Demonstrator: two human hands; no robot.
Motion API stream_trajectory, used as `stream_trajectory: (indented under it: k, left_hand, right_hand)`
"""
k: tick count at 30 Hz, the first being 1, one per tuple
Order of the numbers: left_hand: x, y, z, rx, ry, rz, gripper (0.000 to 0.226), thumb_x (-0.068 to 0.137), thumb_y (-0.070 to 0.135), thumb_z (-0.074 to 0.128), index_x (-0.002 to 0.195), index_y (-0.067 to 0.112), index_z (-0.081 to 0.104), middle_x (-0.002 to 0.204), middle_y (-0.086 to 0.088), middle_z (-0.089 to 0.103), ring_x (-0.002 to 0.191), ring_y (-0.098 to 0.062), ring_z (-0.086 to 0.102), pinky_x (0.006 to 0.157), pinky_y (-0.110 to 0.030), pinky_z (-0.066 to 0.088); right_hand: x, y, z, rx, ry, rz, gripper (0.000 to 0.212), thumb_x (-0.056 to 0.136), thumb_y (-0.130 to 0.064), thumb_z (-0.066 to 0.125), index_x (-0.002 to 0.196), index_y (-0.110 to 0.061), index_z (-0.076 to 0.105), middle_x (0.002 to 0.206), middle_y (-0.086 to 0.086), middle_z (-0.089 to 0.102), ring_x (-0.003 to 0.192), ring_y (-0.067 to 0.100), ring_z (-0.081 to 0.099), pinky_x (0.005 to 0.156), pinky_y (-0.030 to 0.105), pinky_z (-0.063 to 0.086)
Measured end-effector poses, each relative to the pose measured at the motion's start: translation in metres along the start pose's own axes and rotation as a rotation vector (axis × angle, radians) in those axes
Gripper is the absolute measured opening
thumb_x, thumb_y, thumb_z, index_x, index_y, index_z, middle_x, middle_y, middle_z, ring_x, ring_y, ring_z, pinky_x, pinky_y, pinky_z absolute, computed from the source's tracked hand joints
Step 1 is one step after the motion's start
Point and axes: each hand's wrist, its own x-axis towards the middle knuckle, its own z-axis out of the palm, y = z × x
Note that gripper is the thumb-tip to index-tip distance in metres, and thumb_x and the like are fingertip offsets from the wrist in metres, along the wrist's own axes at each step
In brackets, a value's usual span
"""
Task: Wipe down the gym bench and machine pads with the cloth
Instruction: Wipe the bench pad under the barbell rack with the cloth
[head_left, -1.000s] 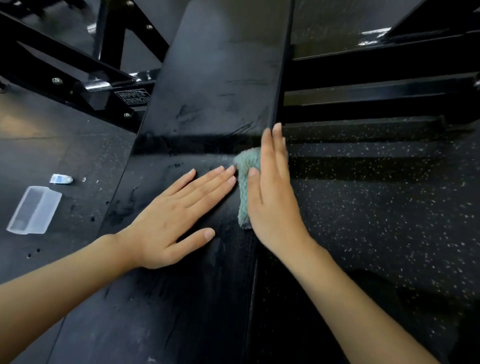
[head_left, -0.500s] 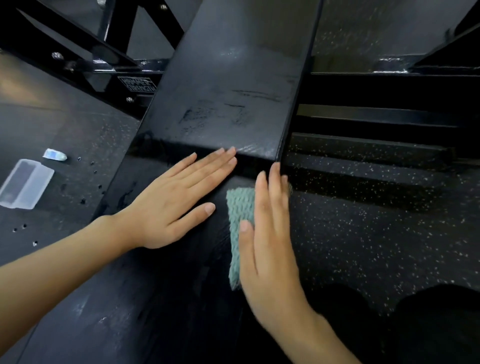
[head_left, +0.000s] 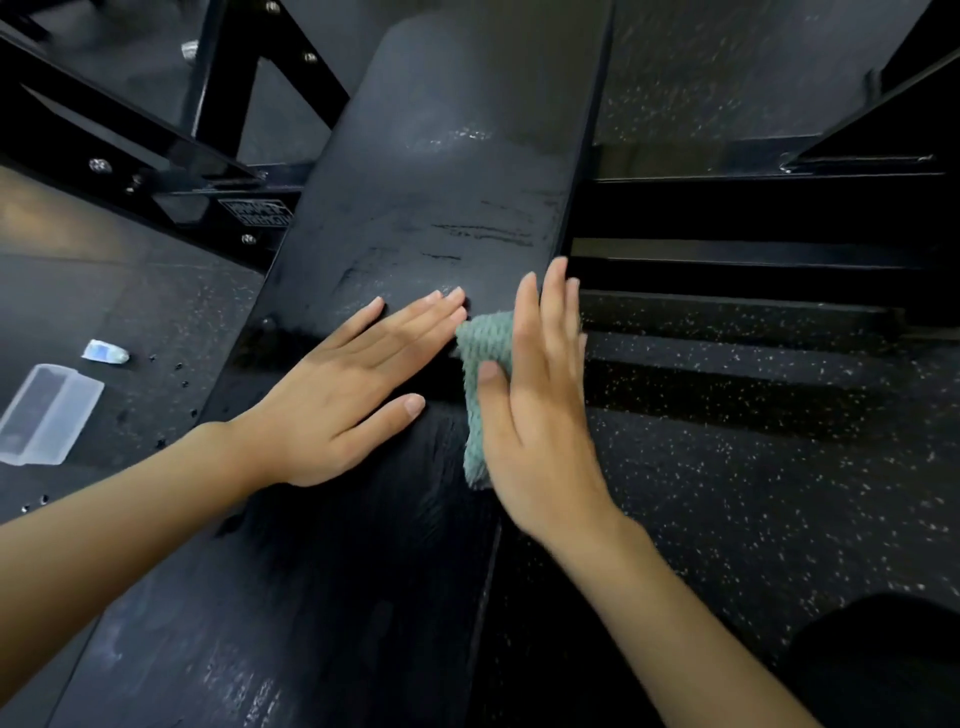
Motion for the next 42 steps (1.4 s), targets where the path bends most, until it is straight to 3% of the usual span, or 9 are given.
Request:
stream_trajectory:
  k: [6,10,14,17,20,27,32,37,42]
  left_hand:
    - [0.009,-0.005,-0.002,-0.002,-0.007,-0.005,0.061,0.102,0.033,0.027,0.158,0.013,0.013,0.167,0.003,0.006,0.153,-0.016,0.007,0.123,-0.048,0.007]
    - [0.018,-0.006,-0.004,-0.029,-0.002,-0.015,0.06,0.103,0.033,0.026,0.158,0.014,0.013,0.167,0.004,0.007,0.153,-0.016,0.007,0.123,-0.046,0.006]
    - [0.027,-0.01,-0.006,-0.035,-0.004,-0.026,0.06,0.103,0.034,0.026,0.158,0.014,0.012,0.167,0.005,0.007,0.153,-0.015,0.006,0.124,-0.046,0.005]
    - [0.034,-0.012,-0.007,-0.02,-0.008,-0.028,0.06,0.104,0.035,0.024,0.158,0.015,0.01,0.167,0.004,0.006,0.153,-0.015,0.005,0.123,-0.049,0.007]
    - [0.04,-0.014,-0.008,-0.011,-0.004,-0.028,0.059,0.104,0.034,0.023,0.159,0.015,0.009,0.167,0.005,0.005,0.153,-0.015,0.005,0.123,-0.05,0.008]
    - [0.052,-0.021,-0.009,0.005,0.009,-0.023,0.058,0.104,0.031,0.023,0.158,0.015,0.009,0.167,0.005,0.005,0.153,-0.014,0.004,0.124,-0.045,0.005]
    - [0.059,-0.026,-0.012,0.016,0.005,-0.011,0.058,0.104,0.032,0.022,0.158,0.017,0.009,0.167,0.005,0.004,0.153,-0.013,0.004,0.124,-0.044,0.004]
    - [0.067,-0.03,-0.013,0.003,0.007,-0.023,0.059,0.103,0.032,0.024,0.159,0.02,0.008,0.167,0.008,0.004,0.153,-0.011,0.003,0.124,-0.039,0.001]
    - [0.074,-0.035,-0.015,0.018,0.004,-0.011,0.06,0.103,0.033,0.024,0.159,0.018,0.009,0.167,0.008,0.004,0.153,-0.011,0.004,0.123,-0.038,0.001]
  right_hand:
    - [0.025,0.007,-0.007,0.022,-0.019,-0.01,0.065,0.102,-0.028,0.025,0.156,-0.009,-0.006,0.161,-0.001,-0.028,0.146,0.006,-0.028,0.122,0.033,-0.011]
    - [0.004,0.004,-0.007,0.099,-0.056,-0.028,0.065,0.105,-0.024,0.031,0.156,-0.013,-0.007,0.159,-0.007,-0.033,0.144,0.001,-0.03,0.121,0.026,-0.011]
    - [-0.025,-0.003,-0.004,0.118,-0.082,-0.047,0.066,0.102,-0.03,0.027,0.155,-0.018,-0.013,0.158,-0.013,-0.034,0.144,0.0,-0.029,0.118,0.018,-0.012]
    - [-0.028,-0.003,-0.004,0.133,-0.09,-0.057,0.064,0.1,-0.037,0.019,0.151,-0.024,-0.017,0.157,-0.016,-0.034,0.145,0.002,-0.027,0.119,0.02,-0.01]
    - [-0.018,0.001,-0.003,0.126,-0.075,-0.053,0.064,0.103,-0.033,0.022,0.155,-0.019,-0.011,0.159,-0.013,-0.031,0.146,0.002,-0.026,0.122,0.027,-0.006]
    - [0.036,0.013,-0.012,0.152,-0.048,0.008,0.061,0.108,-0.024,0.028,0.156,-0.018,-0.008,0.16,-0.013,-0.029,0.142,-0.006,-0.027,0.118,0.017,-0.011]
    - [0.068,0.021,-0.019,0.165,0.001,-0.016,0.062,0.107,-0.024,0.029,0.157,-0.014,-0.006,0.162,-0.007,-0.024,0.145,-0.002,-0.024,0.114,0.012,-0.014]
    - [0.049,0.014,-0.016,0.164,-0.014,-0.008,0.062,0.105,-0.029,0.026,0.157,-0.019,-0.007,0.16,-0.014,-0.027,0.143,-0.006,-0.025,0.118,0.016,-0.012]
    - [0.006,0.01,-0.006,0.207,-0.043,-0.068,0.061,0.105,-0.027,0.029,0.155,-0.022,-0.007,0.159,-0.02,-0.028,0.146,0.0,-0.023,0.12,0.022,-0.009]
